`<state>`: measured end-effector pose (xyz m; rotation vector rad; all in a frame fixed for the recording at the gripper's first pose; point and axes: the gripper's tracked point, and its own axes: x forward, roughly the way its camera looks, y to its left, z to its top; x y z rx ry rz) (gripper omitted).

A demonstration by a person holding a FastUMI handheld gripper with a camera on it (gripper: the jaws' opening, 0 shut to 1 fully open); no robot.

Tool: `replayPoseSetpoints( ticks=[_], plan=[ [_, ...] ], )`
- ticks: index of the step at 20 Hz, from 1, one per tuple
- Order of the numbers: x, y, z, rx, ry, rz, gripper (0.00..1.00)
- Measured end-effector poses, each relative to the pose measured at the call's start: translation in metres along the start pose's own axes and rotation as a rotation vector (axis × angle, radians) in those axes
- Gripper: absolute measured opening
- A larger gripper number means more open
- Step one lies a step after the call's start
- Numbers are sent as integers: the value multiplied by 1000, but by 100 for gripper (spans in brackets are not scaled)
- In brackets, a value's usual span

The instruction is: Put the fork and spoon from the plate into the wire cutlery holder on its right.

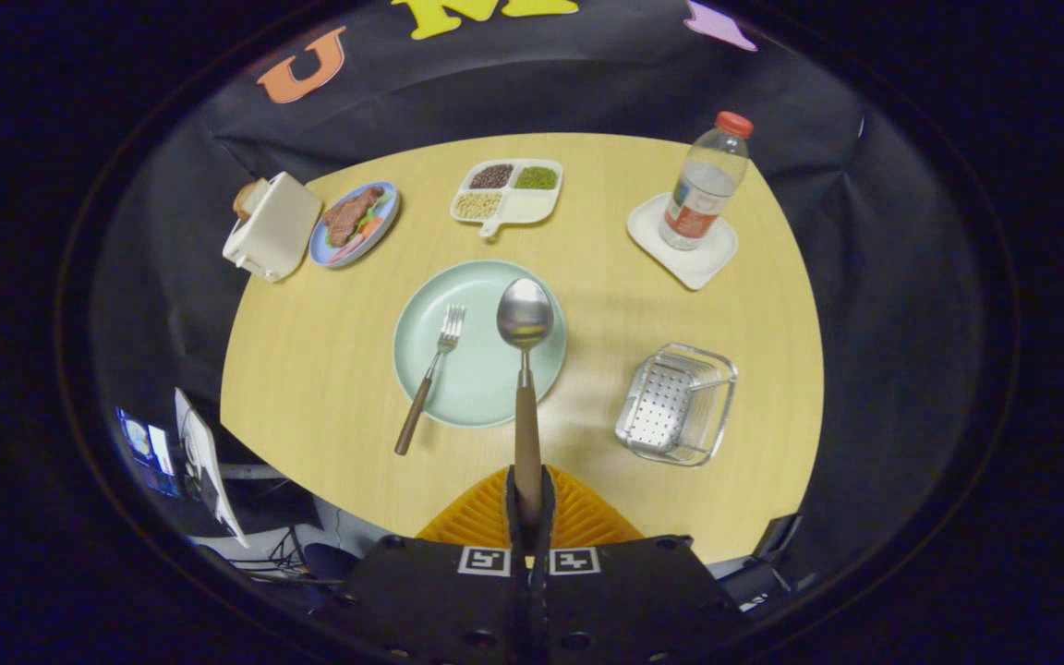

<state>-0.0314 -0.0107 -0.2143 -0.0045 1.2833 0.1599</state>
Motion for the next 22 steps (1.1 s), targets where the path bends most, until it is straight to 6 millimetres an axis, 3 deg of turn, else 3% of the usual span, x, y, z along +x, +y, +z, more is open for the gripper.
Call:
replayPoseSetpoints(
  ticks=[3, 7, 12, 17, 22],
  plan=[
    [-23, -45, -5, 35, -7, -29, 1],
    [-28, -91, -26, 31, 34, -55, 1],
    [-7, -103, -53, 21, 144, -24, 1],
    [12, -106, -51, 23, 197, -3, 1],
    [16, -98, -35, 9, 163, 12, 16]
  ],
)
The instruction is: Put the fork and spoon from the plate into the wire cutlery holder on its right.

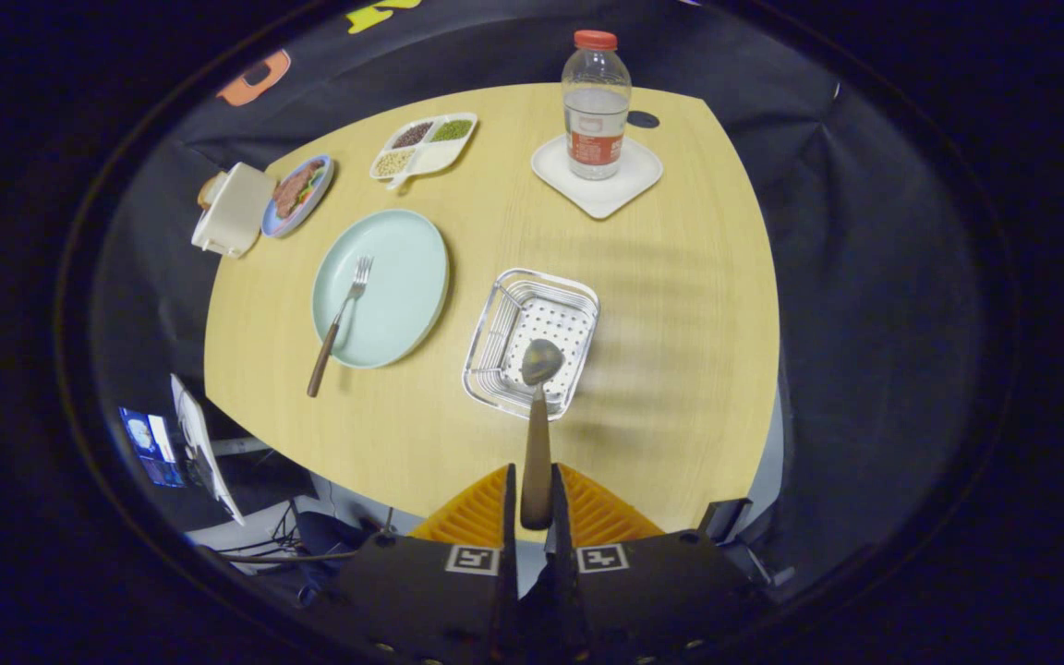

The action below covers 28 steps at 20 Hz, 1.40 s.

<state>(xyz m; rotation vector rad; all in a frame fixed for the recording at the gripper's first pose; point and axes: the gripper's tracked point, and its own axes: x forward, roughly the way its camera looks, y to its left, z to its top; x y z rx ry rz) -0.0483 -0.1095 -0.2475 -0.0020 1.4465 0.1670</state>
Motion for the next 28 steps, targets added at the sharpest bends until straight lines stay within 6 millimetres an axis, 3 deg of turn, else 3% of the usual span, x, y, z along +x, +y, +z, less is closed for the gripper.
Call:
replayPoseSetpoints(
  ticks=[1, 2, 4, 9, 15, 21, 26, 28],
  plan=[
    [-4, 1, 3, -6, -13, 0, 26],
    [-5, 0, 5, -18, -32, -12, 52],
    [-12, 4, 13, -35, -73, -27, 83],
    [-33, 34, 34, -53, -160, -38, 91],
    [-20, 121, 43, -27, -150, 22, 97],
    [33, 204, 38, -47, -119, 21, 97],
    [92, 237, 28, 43, -39, -1, 97],
    [104, 247, 22, 82, -9, -7, 97]
  ],
)
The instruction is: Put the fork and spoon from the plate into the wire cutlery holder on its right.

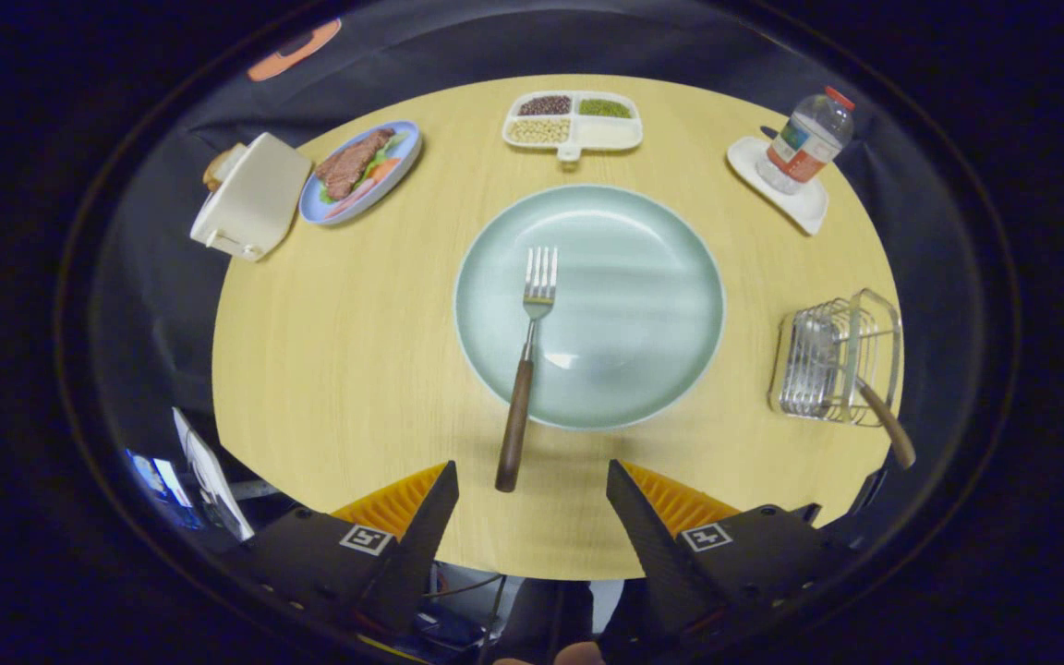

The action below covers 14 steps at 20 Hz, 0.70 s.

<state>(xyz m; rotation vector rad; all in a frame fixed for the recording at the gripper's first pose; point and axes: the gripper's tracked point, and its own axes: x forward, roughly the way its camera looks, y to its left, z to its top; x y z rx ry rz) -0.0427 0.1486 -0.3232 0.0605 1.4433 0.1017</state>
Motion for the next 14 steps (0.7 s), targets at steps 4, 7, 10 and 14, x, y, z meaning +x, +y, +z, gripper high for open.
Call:
replayPoseSetpoints(
  ticks=[4, 7, 10, 14],
  plan=[
    [28, 7, 3, 15, -3, -43, 96],
    [41, 8, 9, 50, -7, -57, 78],
    [48, 3, 11, 78, 2, -68, 56],
    [53, 0, 7, 112, 37, -59, 12]
  ],
)
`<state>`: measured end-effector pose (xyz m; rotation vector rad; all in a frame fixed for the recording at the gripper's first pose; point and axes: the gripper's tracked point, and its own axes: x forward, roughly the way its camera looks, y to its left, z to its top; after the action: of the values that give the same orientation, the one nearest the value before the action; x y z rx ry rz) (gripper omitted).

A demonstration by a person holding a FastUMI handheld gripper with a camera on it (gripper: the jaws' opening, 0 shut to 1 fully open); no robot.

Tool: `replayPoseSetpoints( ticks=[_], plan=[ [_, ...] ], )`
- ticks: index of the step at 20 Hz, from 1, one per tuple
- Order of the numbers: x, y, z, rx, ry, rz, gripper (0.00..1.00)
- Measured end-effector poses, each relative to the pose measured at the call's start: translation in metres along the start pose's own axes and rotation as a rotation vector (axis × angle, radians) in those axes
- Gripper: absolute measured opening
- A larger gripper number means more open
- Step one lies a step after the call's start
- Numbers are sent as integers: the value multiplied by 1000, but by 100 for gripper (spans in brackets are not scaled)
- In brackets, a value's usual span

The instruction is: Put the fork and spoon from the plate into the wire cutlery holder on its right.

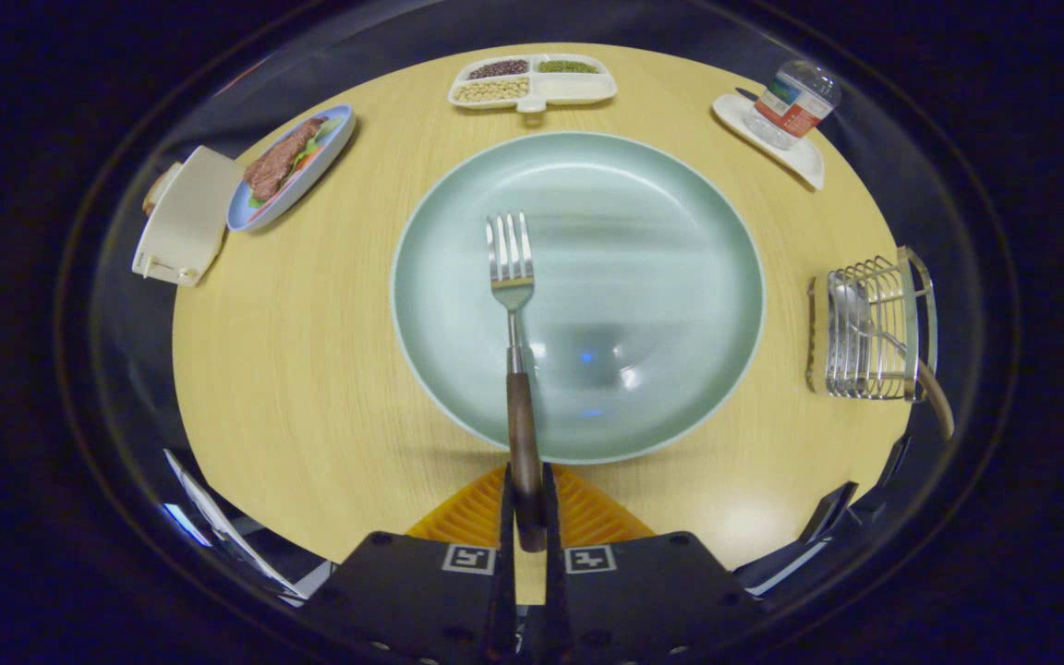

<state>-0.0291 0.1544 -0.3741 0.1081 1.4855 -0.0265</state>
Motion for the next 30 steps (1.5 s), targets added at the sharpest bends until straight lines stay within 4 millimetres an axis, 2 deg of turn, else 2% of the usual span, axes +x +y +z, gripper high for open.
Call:
replayPoseSetpoints(
  ticks=[1, 2, 4, 8, 14, 18, 21, 25, 27, 30],
  plan=[
    [-2, 0, 1, -12, 5, 5, 12],
    [-3, -3, 2, -12, 0, 8, 6],
    [-6, -5, 1, -10, -7, 26, 0],
    [-20, -10, 0, -21, -16, 52, 0],
    [-64, -25, 2, -37, -59, 83, 0],
    [-104, -38, 0, -44, -77, 118, 0],
    [-146, -65, 4, -26, -110, 131, 0],
    [-192, -123, 18, 0, -173, 99, 0],
    [-203, -151, 19, 21, -184, 88, 0],
    [-205, -189, 11, 24, -154, 65, 0]
  ],
)
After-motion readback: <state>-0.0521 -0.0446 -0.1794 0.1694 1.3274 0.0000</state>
